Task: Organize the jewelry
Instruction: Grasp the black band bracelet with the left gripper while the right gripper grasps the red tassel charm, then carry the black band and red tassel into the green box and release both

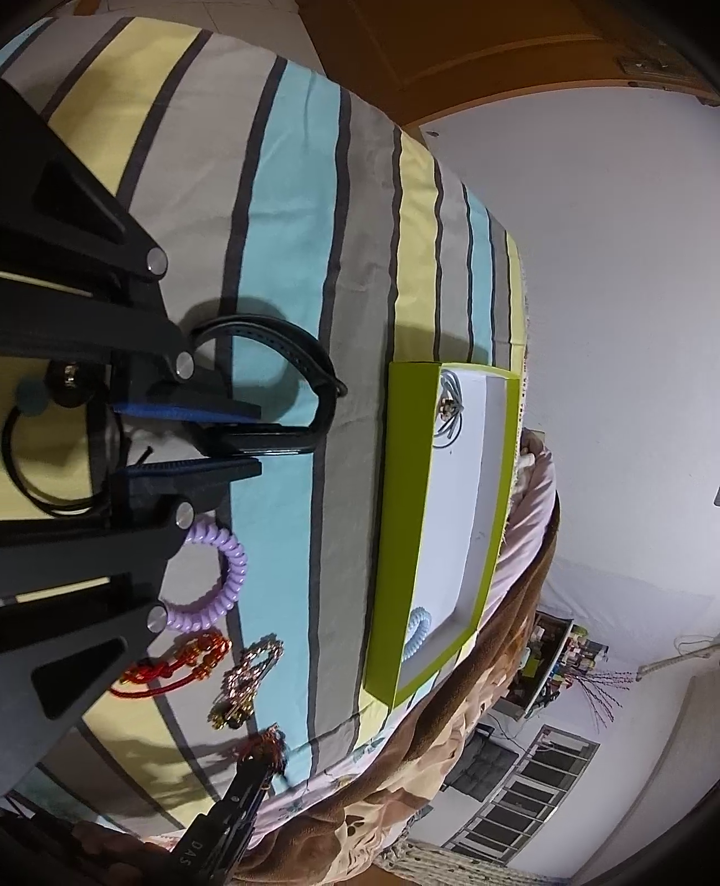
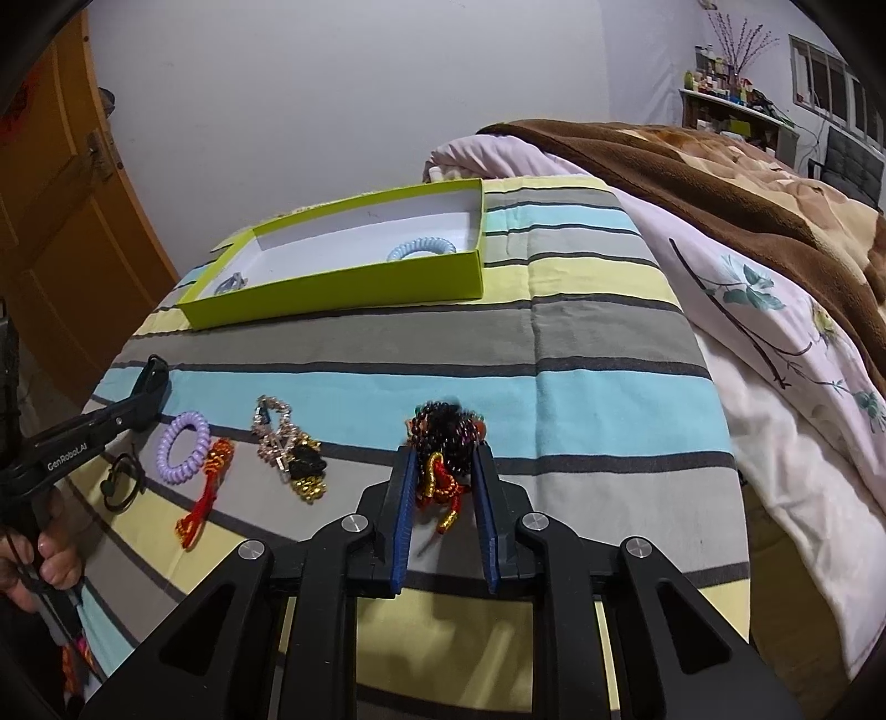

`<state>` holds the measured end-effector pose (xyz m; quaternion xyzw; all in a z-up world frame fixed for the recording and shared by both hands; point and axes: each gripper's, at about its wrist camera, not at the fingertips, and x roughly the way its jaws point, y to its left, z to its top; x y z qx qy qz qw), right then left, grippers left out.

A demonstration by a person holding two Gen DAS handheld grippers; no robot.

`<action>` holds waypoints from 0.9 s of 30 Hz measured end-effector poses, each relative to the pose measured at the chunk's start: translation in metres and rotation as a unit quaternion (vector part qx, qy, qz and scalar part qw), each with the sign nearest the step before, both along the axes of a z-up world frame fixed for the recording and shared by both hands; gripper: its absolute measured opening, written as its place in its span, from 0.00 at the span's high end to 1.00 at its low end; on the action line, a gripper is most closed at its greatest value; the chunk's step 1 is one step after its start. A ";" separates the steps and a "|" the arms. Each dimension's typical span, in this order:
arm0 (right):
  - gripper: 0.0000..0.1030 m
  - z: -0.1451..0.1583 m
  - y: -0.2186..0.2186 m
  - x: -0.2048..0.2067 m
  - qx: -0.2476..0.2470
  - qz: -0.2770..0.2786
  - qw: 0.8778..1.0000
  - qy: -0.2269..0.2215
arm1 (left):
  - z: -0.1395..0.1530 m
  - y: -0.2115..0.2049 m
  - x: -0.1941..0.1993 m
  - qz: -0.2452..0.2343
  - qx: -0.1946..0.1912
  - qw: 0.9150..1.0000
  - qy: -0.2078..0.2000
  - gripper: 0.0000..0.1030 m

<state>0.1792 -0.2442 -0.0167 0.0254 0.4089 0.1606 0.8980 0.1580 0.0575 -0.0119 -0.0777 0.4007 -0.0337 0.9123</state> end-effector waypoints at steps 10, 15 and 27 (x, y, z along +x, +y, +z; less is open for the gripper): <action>0.85 0.012 0.005 -0.016 0.005 0.013 1.000 -0.018 | 0.015 -0.003 -0.019 -0.008 0.006 1.000 -0.024 0.88; 0.91 0.020 0.007 -0.022 0.007 0.018 0.999 -0.028 | 0.026 -0.007 -0.026 -0.013 0.007 0.999 -0.037 0.88; 0.91 0.030 0.006 -0.033 0.008 0.023 0.999 -0.043 | 0.035 -0.016 -0.035 -0.023 0.008 0.998 -0.050 0.88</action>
